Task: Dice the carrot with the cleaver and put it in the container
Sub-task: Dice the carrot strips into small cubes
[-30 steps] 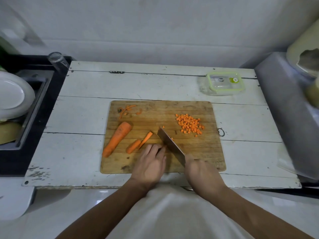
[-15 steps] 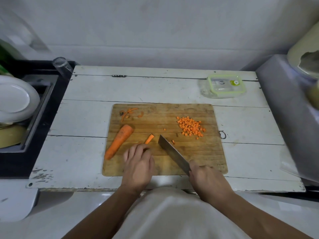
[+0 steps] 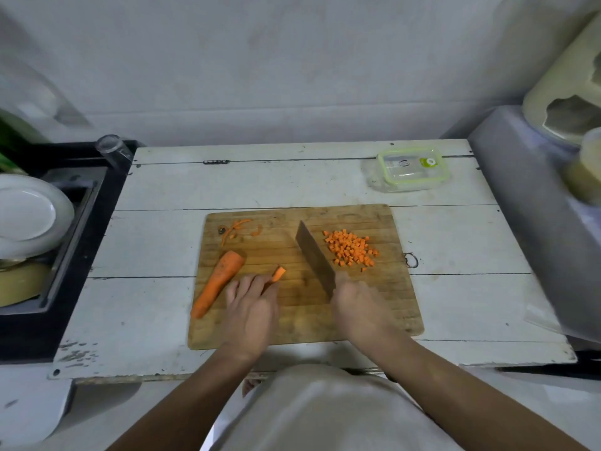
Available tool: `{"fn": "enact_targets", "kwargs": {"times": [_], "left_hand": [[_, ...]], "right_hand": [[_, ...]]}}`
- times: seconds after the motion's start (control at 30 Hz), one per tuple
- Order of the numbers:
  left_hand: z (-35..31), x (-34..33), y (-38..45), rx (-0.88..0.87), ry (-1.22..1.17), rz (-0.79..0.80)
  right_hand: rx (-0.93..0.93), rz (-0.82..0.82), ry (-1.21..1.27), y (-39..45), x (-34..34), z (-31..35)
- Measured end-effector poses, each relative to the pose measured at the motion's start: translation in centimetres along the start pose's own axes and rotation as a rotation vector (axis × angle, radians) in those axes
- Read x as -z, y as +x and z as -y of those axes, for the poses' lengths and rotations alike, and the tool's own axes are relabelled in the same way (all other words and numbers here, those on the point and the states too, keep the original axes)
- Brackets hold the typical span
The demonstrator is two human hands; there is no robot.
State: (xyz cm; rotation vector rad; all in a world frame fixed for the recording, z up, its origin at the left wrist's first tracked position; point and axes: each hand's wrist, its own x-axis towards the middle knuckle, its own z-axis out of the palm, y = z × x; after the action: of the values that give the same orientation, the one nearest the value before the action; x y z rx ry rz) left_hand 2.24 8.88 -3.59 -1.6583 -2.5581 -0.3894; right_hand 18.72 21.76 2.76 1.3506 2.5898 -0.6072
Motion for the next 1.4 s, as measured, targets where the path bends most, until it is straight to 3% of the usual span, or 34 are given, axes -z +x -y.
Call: {"fn": "enact_targets", "kwargs": {"times": [0.23,0.3,0.43,0.53,0.6,0.73,0.97,1.03,1.13,1.2,1.27,1.33,1.4], "left_hand": [[-2.9,-1.3,0.5,-0.093,-0.182,0.075],[-4.4,-0.4,0.6,0.131,-0.453,0.157],[-5.4,1.3,2.9,0.883,-0.908,0.304],[-5.5,1.8,4.8,1.126,-1.169,0.445],[-5.9,1.9,5.3,1.150,-1.284,0.471],[-5.8,1.6,5.0,1.119,-1.187,0.484],[-5.4,1.4,4.9,1.179,-1.236,0.436],[-5.2,1.5,4.6,1.068,-1.083,0.367],[-5.4,2.3,4.6,0.860,-0.952,0.181],[-5.9,2.9,6.1,0.869,-1.195,0.166],[-6.7,3.3,8.2,0.979,-1.674,0.357],[-7.5,3.8,10.0,1.035,-2.013,0.547],[-8.0,3.9,11.1,1.026,-2.112,0.576]], "right_hand": [[-0.107,-0.046,0.016,1.0,2.6,-4.0],[-0.070,-0.054,0.028,0.5,2.7,-3.9],[-0.018,-0.047,0.038,-1.3,2.2,-3.2],[-0.014,0.013,0.033,-2.2,1.9,-2.0],[0.009,0.026,0.029,-2.5,1.7,-1.4],[0.044,0.031,-0.048,-2.9,1.5,-0.6],[0.130,-0.014,-0.230,-1.7,1.7,-0.9],[0.046,-0.045,-0.075,-0.4,2.3,-2.1],[-0.101,0.008,0.401,0.6,4.4,-3.5],[-0.173,0.121,0.722,0.2,6.0,-4.2],[-0.168,0.226,0.945,-0.6,7.2,-4.4],[-0.136,0.280,1.004,-1.0,7.7,-4.6],[-0.133,0.299,1.014,-1.1,7.6,-4.7]]}}
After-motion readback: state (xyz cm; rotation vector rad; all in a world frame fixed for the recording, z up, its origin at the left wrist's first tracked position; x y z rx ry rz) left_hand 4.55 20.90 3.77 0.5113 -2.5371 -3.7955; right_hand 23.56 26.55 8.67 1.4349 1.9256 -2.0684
